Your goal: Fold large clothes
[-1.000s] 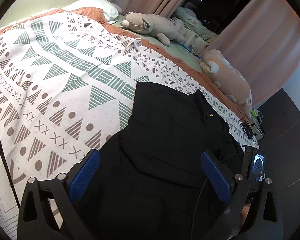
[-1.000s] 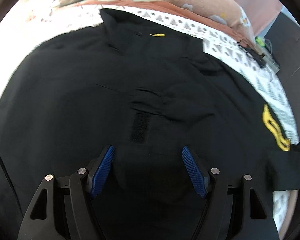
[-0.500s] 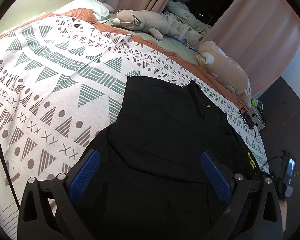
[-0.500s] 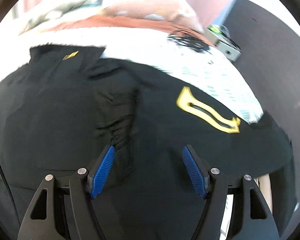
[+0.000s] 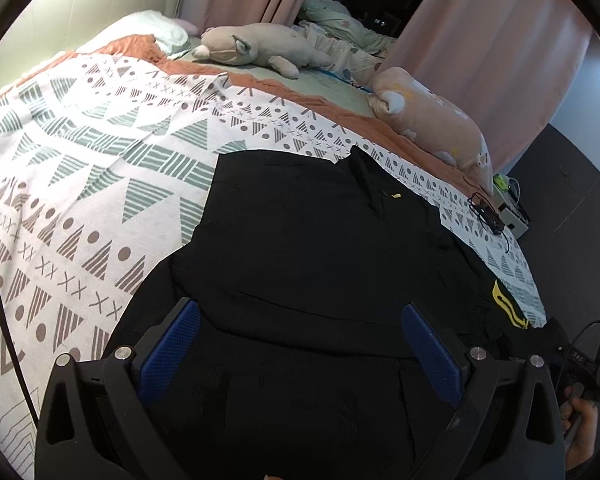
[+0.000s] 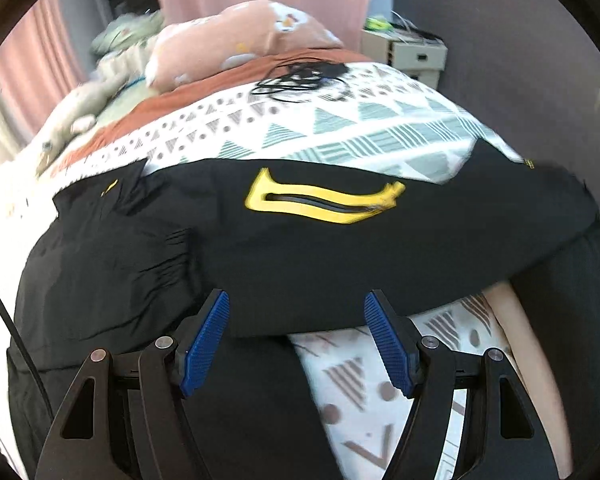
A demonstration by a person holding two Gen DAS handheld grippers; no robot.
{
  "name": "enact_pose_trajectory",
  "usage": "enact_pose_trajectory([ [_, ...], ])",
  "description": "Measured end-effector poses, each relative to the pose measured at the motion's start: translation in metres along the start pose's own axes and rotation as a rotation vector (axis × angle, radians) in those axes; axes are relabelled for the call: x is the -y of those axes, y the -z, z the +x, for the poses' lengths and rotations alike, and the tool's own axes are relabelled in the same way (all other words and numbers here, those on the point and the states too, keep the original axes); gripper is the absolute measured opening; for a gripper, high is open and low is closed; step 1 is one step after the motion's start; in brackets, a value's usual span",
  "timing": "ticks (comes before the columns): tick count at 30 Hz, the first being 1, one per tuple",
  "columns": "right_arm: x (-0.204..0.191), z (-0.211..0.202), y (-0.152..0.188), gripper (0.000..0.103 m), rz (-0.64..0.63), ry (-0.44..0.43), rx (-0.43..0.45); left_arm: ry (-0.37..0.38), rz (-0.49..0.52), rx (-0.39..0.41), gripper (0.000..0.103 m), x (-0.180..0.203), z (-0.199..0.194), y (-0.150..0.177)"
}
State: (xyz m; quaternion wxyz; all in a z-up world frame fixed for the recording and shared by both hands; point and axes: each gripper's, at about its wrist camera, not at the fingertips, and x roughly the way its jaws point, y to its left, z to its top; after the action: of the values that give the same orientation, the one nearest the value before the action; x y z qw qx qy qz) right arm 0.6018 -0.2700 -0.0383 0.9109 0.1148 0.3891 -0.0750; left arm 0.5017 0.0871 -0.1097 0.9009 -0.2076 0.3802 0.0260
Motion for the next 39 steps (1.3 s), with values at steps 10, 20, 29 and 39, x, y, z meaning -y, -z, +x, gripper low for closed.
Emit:
enact_pose_trajectory([
  [10,0.064,0.010,0.008,0.069,0.127,-0.018,0.029,-0.032,0.076,0.020,0.103,0.026,0.005,0.006],
  [20,0.093,0.039,-0.010,0.068,0.210,0.003,0.125,-0.039,0.031,-0.005,0.103,0.017,0.012,0.009],
  [29,0.047,0.005,-0.032,0.006,0.074,-0.019,0.258,-0.038,0.009,0.019,0.103,0.010,0.005,0.007],
  [39,-0.044,-0.059,-0.026,0.006,-0.082,-0.132,0.335,0.013,-0.052,0.037,0.103,-0.008,-0.008,-0.001],
])
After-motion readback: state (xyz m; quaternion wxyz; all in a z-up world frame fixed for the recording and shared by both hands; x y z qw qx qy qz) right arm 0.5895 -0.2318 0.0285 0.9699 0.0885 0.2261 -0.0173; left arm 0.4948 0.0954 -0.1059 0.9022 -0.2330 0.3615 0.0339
